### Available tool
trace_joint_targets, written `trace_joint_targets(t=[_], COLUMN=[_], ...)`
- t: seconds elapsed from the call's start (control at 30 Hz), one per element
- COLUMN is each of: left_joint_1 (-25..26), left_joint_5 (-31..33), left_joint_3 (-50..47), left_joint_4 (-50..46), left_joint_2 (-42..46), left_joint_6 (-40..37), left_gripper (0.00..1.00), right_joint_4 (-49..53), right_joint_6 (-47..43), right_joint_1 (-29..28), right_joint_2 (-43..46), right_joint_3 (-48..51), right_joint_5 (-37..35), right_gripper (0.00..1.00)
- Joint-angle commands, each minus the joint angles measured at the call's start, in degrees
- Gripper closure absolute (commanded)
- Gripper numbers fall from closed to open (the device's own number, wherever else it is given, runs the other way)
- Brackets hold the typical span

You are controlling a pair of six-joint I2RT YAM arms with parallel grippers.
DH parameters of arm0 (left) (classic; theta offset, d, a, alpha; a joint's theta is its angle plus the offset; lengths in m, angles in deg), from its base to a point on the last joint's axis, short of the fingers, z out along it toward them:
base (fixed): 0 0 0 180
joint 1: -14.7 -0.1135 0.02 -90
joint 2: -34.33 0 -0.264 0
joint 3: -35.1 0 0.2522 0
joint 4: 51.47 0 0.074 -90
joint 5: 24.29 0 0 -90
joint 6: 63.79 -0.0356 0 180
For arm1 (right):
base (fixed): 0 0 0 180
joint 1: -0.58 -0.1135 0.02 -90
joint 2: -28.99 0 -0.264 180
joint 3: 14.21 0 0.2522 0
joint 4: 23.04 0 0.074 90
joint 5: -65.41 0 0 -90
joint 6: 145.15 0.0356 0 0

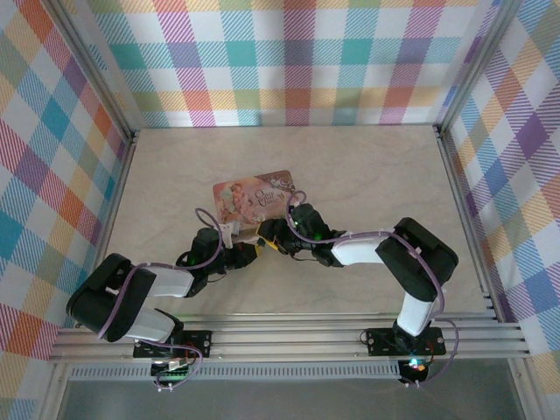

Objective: Unlock the padlock with the key

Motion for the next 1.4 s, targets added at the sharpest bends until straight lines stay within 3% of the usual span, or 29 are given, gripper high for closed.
trace_joint_targets(t=[0.0, 0.3, 0.7, 1.37], left_joint_1=[-0.4, -0.4, -0.4, -0.5], left_joint_5=[-2.0, -2.7, -2.6, -3.2], left_joint_3=[0.9, 1.9, 1.7, 1.4], left_joint_4=[3.8, 0.1, 0.7, 3.8], left_joint_2=[2.4, 5.8, 6.6, 5.9], left_joint_6=[1.4, 2.8, 4.0, 6.2], left_gripper=[1.00, 1.00, 1.00, 1.00], right_joint_4=[13.4, 11.1, 17.2, 16.4], right_joint_6=[3.4, 3.8, 4.5, 5.8], right_joint_1=[-0.7, -1.0, -1.8, -2.5], right_joint_2=[-0.8, -2.8, -1.2, -5.0], right_joint_3=[3.1, 2.6, 2.9, -0.3], right_joint_5=[-0.9, 0.3, -1.2, 2.0], right_gripper=[0.46, 0.46, 0.40, 0.40])
